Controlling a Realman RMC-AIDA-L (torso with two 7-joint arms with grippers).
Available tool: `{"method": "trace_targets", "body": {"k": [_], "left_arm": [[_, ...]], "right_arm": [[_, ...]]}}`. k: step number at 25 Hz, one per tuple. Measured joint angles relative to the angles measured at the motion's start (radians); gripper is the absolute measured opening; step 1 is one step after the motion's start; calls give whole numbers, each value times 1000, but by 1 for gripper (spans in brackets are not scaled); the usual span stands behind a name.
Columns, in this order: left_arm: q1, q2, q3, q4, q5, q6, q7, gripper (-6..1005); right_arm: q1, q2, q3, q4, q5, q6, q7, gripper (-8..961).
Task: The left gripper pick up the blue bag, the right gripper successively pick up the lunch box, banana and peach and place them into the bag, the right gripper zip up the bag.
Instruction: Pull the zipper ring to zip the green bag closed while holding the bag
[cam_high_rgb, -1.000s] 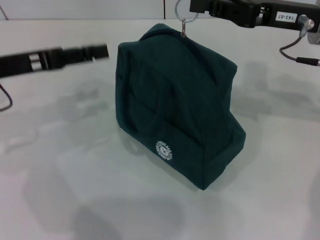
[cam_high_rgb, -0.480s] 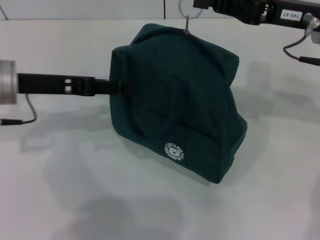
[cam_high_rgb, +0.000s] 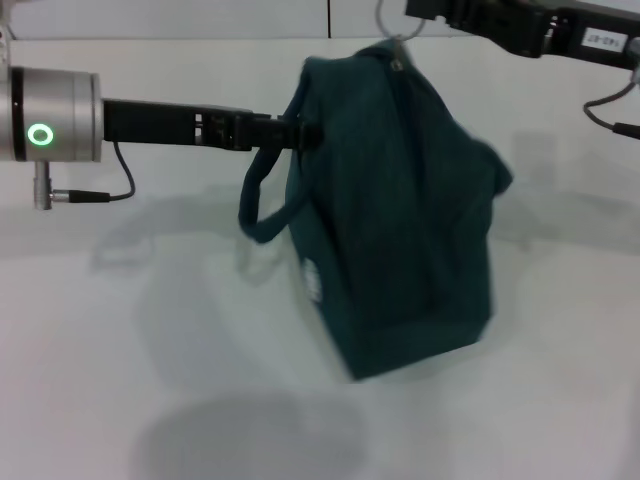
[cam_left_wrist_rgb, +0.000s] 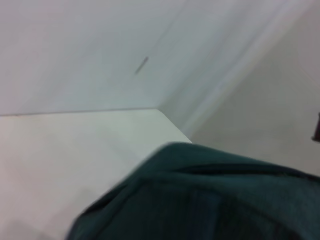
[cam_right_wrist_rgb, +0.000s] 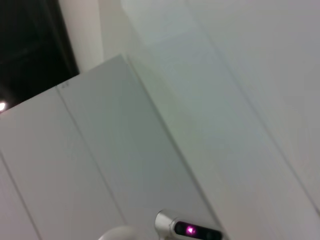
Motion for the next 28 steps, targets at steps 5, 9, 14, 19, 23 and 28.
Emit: {"method": "trace_targets", "body": {"k": [5,9,14,19,23,28], "left_arm": [[39,4,-81,0,-5,-46,-11,823],[83,17,-132,3,-5,-53,-12,823],[132,19,-215,8,-11,-53,16,822],[174,22,-220,12,-61,-50,54,822],[205,22,-211,57,-77,-11,59,821],[210,22,-197,198,-2,71,-57,821]], "right_arm": [[-51,0,-2,-31,25,8,-19,22],[-49,2,-23,-26,26,24,-39,24],[-46,7,-80,-19,32,62,-71,25],[-40,9,-151,-5,57,117,-115,27],[-22,9,-193,-4,63,160,-128,28],[2,11,-229,0,75,213,-149,30]]}}
